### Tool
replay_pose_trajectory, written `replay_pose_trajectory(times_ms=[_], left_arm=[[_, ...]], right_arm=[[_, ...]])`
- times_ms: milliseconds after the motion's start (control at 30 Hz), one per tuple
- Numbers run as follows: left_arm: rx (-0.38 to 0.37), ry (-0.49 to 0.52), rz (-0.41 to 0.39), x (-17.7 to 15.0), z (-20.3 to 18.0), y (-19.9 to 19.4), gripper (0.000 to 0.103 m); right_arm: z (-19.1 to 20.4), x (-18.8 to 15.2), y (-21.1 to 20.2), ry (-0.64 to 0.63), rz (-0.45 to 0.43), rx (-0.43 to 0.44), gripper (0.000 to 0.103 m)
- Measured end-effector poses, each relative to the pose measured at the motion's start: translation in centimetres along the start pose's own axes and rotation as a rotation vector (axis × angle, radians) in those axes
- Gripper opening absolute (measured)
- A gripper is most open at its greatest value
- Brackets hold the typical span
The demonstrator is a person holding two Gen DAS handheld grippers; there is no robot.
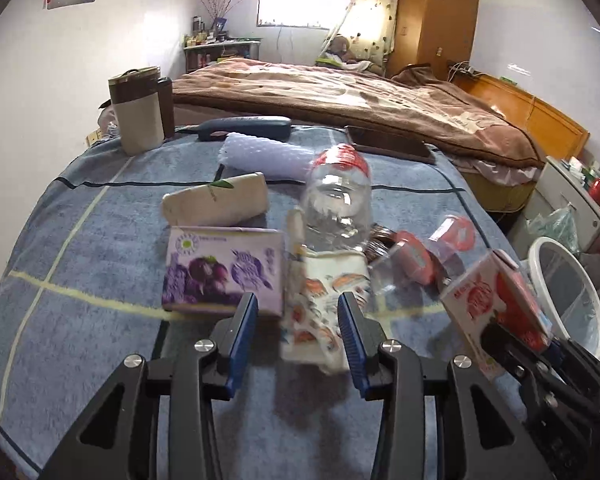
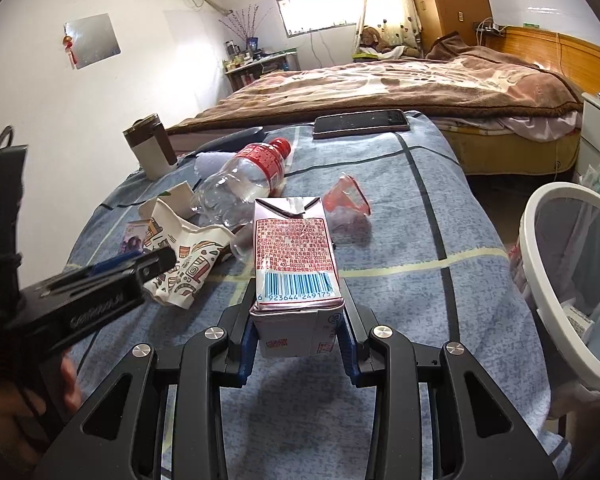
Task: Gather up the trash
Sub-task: 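Grasp the patterned paper cup with the left tool while the right tool holds the carton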
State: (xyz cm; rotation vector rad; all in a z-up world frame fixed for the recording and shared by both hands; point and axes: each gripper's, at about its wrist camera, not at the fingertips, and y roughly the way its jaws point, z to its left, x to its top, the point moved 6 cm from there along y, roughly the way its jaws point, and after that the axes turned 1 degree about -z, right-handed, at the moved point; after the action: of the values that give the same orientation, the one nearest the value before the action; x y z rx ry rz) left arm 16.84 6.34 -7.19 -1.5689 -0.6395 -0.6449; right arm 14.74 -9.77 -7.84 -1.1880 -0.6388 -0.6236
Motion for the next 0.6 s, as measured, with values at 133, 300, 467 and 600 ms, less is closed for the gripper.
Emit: replay_pose_trajectory(times_ms=[133,300,467,600], left_arm=[[-0.014,-0.022,0.037,-1.1,-0.2,0.9,0.053],[-0.017,-0.065,0.033,-1.2,0.2,1.7,0.053],[-0.063,-0.145,0.032,-0.9,0.6,2.3,0.053],[-0.063,-0.179,0.038,-0.9,0.9,2.6,0.048]], right_arm=[[0.1,-0.1,-0.1,-0.007,-0.002,0.003,0.037],[-0.2,-0.2,-0.3,-0.008,0.0,0.009,0.037],[-0.4,-0.3,-0.3,-0.007,0.003,0.01,0.037],[-0.9,-0.3,-0.4,-0.002,0.003,0.007,0.037]])
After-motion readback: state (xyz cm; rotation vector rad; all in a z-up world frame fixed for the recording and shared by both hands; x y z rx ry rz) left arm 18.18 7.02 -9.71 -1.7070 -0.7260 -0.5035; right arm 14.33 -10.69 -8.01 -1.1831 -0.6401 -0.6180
